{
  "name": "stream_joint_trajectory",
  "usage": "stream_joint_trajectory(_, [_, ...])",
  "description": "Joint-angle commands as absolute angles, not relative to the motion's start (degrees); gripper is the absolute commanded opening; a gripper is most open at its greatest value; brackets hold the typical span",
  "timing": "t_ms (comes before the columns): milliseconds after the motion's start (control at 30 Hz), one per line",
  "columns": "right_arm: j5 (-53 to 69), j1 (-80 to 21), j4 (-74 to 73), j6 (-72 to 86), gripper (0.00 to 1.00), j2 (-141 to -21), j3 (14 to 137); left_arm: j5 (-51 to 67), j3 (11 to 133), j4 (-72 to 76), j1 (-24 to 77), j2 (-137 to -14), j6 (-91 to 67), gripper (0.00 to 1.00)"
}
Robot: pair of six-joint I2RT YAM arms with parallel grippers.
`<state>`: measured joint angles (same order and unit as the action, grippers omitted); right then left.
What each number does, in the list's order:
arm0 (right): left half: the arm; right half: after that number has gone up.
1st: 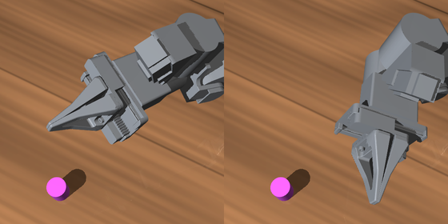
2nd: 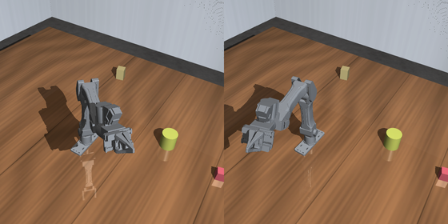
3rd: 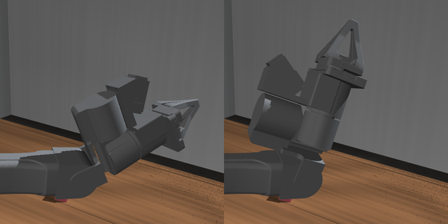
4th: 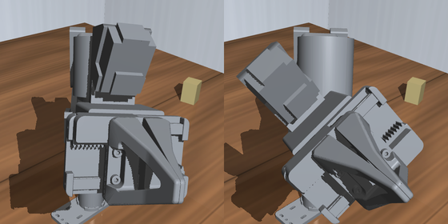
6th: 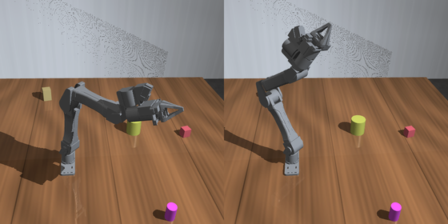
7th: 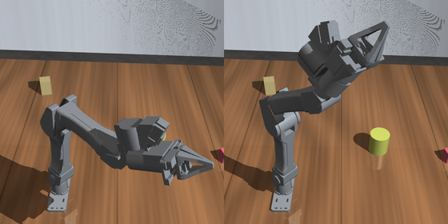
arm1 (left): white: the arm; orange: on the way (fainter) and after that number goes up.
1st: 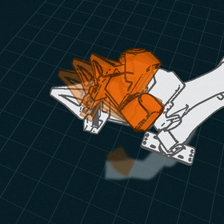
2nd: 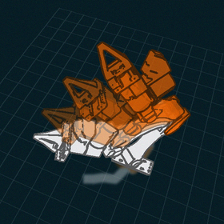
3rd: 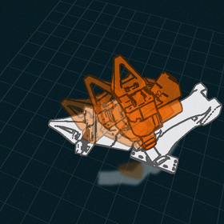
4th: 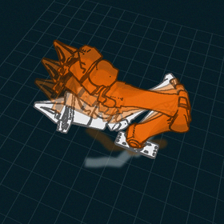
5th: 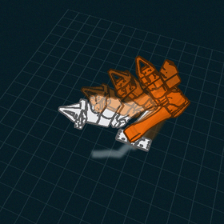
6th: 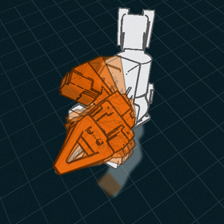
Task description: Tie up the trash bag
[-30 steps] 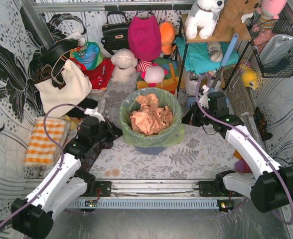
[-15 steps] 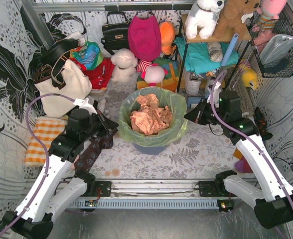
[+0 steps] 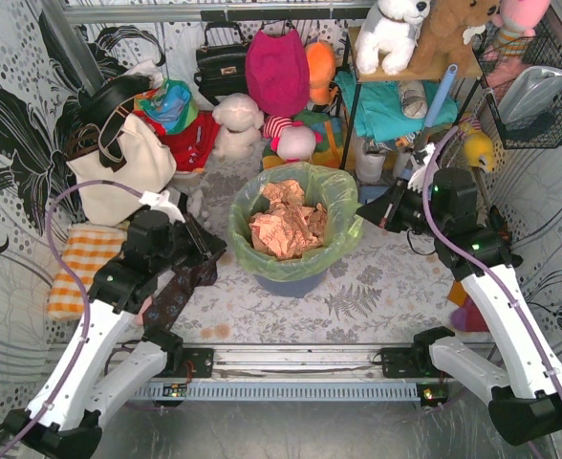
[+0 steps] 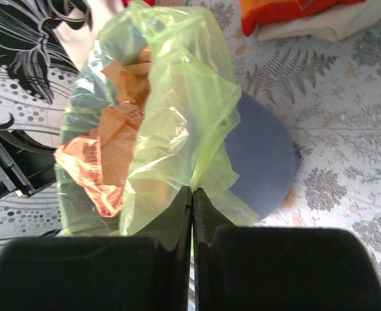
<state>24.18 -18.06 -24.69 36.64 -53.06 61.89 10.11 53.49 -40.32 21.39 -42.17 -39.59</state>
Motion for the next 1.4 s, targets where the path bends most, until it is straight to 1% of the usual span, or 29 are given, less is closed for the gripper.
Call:
stream_joint_trajectory(0, [20.0, -17.8, -28.0, 35.8, 0.00, -51.8, 58.4, 10.1, 47.2, -37.7, 21.2, -42.4, -40.5, 0.30])
stream_joint_trajectory(200, [14.6, -17.8, -31.4, 33.6, 0.00, -50.5, 52.6, 12.2, 41.2, -31.0, 21.3, -43.3, -42.2, 0.45])
stream_joint_trajectory(267, [14.4, -17.8, -31.3, 33.6, 0.00, -50.0, 50.6, 12.8, 40.1, -29.1, 21.3, -43.7, -42.5, 0.50])
stream_joint_trajectory(333, [14.8, -17.8, -30.7, 33.8, 0.00, -49.5, 49.2, 13.4, 39.4, -27.3, 21.2, -43.7, -42.5, 0.54])
stream_joint_trajectory(667, [15.3, -17.8, -30.1, 34.3, 0.00, -48.5, 47.5, 12.8, 37.2, -22.0, 21.2, -47.8, -42.9, 0.61])
stream_joint_trajectory(800, [16.7, -17.8, -28.6, 34.4, 0.00, -49.5, 46.8, 11.8, 36.5, -19.2, 21.3, -49.8, -42.5, 0.62])
stream_joint_trajectory(900, [17.6, -17.8, -26.9, 34.7, 0.00, -50.8, 46.5, 13.4, 35.8, -18.1, 21.3, -51.3, -42.5, 0.57])
stream_joint_trajectory(967, [18.0, -17.8, -25.0, 35.0, 0.00, -51.6, 46.2, 13.9, 34.9, -18.3, 21.3, -51.0, -42.6, 0.52])
stream_joint_trajectory(1067, [19.1, -17.8, -22.3, 35.5, 0.00, -53.6, 46.5, 16.3, 32.4, -18.5, 21.3, -48.7, -43.4, 0.41])
stream_joint_trajectory(1233, [22.0, -17.8, -16.8, 35.7, 0.00, -59.0, 48.4, 20.5, 28.6, -21.4, 21.4, -43.2, -44.9, 0.17])
stream_joint_trajectory(1367, [24.9, -17.8, -14.1, 34.7, 0.00, -64.8, 51.2, 24.5, 25.7, -19.0, 21.7, -37.5, -48.7, 0.10])
